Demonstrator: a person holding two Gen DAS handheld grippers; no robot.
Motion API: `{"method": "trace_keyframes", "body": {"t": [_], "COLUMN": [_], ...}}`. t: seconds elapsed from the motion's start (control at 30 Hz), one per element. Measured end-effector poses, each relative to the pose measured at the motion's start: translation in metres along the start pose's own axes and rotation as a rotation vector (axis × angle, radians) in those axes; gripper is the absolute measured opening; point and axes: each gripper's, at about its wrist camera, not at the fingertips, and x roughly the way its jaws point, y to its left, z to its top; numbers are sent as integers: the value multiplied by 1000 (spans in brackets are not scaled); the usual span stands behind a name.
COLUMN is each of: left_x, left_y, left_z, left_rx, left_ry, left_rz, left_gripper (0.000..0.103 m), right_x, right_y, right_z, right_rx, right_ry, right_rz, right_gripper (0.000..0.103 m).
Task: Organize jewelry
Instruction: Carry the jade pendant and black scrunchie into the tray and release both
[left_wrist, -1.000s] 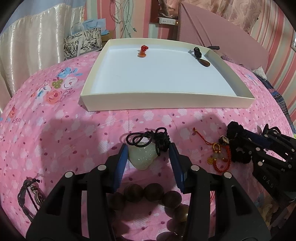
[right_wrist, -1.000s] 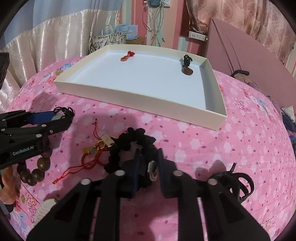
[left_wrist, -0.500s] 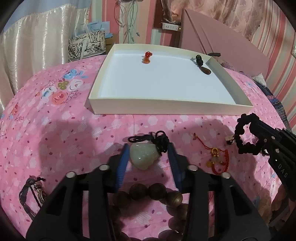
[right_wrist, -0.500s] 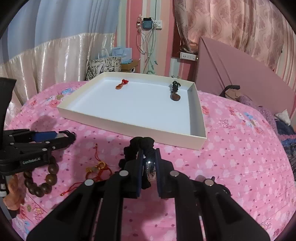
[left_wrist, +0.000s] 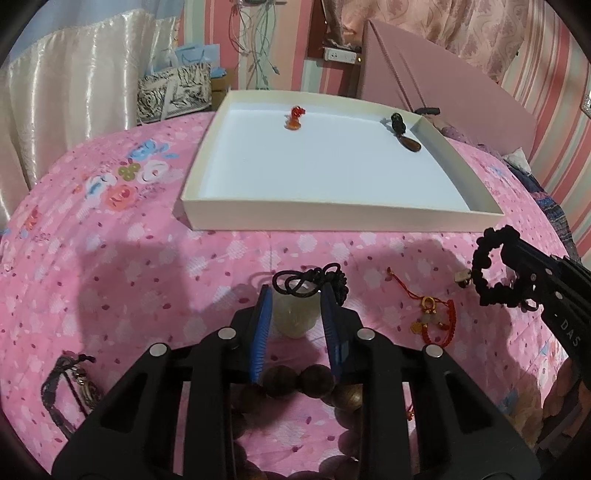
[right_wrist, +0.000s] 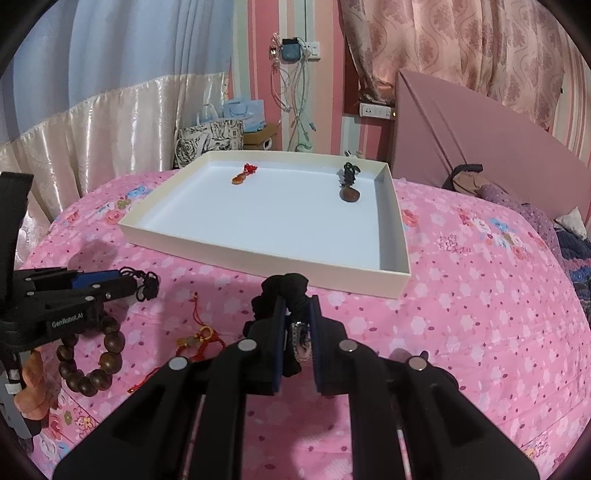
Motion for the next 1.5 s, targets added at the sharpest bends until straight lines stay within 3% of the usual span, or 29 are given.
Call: {"method": "trace_keyframes", "body": {"t": [0.37,0.7,0.83,1.1,1.17,1.5], "left_x": [-15,-16,3,75,95,140], "left_y": [9,11,14,29,33,37], "left_z": [10,61,93,167,180,200], "left_rx": [-59,-46,-40,-59,-61,-56], "left_ry": [-20,-49,-41,54,94,148], "left_rz": [-14,-14,-4,51,61,110], "left_gripper": [25,25,25,25,7,3], "right_x": [-3,9,38,127,148,220], "right_y": [-6,-9,-10,-13,-19,-29], "right_z": [7,61,87,132,143,167], "right_rx": [30,35,50,98,131,149], "right_ry": [-7,-12,10,125,153,245], "right_rz": [23,38,40,27,31,-30], "right_gripper": [12,12,12,12,12,12]}}
